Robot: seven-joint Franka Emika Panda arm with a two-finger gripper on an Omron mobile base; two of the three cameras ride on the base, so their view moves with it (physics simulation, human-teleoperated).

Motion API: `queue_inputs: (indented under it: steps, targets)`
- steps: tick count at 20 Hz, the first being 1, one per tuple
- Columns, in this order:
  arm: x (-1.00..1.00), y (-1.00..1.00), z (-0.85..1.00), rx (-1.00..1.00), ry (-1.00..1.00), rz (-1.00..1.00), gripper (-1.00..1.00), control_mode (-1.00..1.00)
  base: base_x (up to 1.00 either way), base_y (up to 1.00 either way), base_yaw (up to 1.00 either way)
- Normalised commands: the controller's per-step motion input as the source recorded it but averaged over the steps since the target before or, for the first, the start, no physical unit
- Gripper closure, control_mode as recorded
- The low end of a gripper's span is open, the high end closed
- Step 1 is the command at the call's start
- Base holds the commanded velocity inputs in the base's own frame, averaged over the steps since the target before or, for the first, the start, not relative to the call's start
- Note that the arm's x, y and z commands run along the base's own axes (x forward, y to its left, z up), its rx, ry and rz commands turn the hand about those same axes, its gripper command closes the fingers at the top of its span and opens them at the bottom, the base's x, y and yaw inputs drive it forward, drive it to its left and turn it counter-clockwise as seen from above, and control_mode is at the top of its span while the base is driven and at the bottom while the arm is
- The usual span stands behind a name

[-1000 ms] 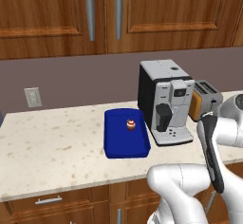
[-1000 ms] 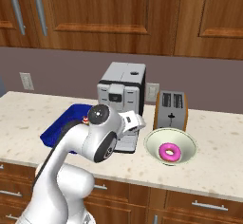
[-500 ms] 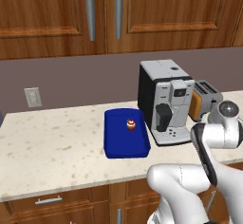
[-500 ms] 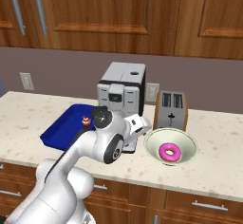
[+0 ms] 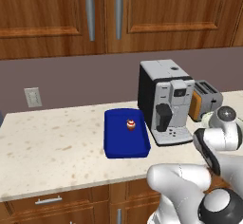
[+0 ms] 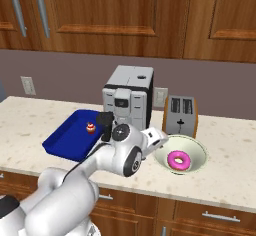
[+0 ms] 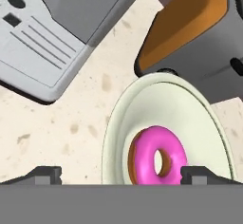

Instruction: Place the bowl with donut and the cupcake onto the tray.

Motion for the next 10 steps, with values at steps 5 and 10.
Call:
queue_inputs:
  steps: [5, 10]
  targets:
    - [0.15, -0.26, -0.29, 0.0, 0.04, 0.0, -1.0, -1.0, 0.0, 0.0, 0.0]
    - [0.23, -0.26, -0.24, 0.0, 0.04, 0.0, -1.0, -1.0, 0.0, 0.0, 0.0]
